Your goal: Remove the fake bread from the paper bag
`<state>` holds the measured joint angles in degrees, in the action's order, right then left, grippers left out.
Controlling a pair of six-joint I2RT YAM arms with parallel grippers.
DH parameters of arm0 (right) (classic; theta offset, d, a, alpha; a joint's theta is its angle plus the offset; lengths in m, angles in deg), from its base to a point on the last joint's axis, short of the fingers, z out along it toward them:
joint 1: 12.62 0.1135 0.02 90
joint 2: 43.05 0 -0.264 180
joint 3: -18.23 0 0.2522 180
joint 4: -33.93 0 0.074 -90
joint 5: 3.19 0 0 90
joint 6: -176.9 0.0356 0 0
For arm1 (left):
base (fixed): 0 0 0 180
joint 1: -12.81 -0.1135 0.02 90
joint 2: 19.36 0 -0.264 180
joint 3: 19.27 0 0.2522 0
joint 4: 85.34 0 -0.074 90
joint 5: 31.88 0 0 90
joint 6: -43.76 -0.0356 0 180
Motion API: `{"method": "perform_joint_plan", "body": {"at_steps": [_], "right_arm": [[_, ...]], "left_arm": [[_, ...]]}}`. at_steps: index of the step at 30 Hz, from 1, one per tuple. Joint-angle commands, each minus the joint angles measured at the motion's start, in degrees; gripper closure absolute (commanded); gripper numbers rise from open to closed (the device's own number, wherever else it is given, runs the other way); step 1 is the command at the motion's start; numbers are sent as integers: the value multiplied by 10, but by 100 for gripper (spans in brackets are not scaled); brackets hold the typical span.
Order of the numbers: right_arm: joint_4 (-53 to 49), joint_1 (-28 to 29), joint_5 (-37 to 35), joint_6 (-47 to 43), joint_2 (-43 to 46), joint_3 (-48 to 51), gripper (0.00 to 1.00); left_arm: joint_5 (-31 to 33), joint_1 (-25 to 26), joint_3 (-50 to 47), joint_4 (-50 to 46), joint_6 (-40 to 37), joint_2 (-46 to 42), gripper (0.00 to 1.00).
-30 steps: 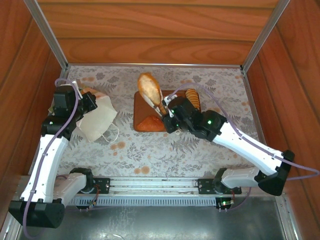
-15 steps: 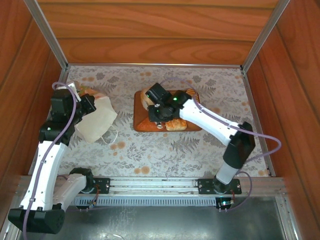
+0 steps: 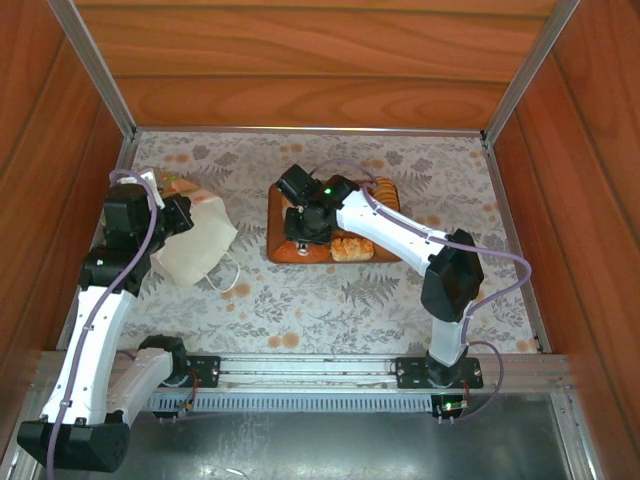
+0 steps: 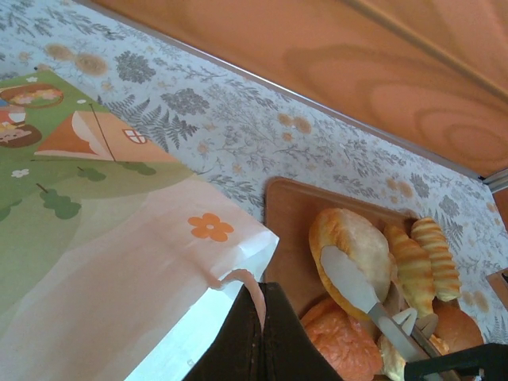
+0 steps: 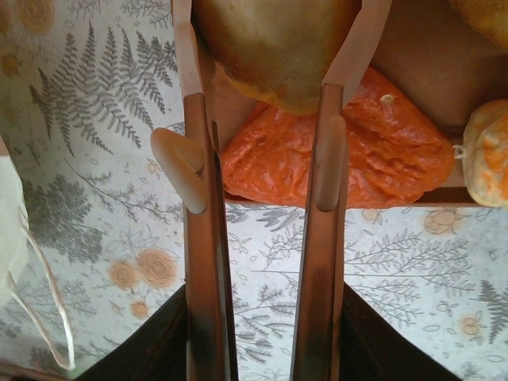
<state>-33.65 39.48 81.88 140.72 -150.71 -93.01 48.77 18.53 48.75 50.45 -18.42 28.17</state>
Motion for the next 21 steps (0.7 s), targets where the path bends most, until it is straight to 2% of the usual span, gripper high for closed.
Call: {"method": "perform_joint_plan", "body": {"at_steps": [1,8,21], "right_arm": [[37,-2,-13,66,-11,-10,57],[72,-2,-15,111,-32,-9,54],[79,-2,35,113,-42,-15,46]], "left_arm": [[-12,1,-1,9,-21,-13,100],[-16,2,-10,9,-22,-27,100],[-23,1,-11,9,-16,-28,100]]}}
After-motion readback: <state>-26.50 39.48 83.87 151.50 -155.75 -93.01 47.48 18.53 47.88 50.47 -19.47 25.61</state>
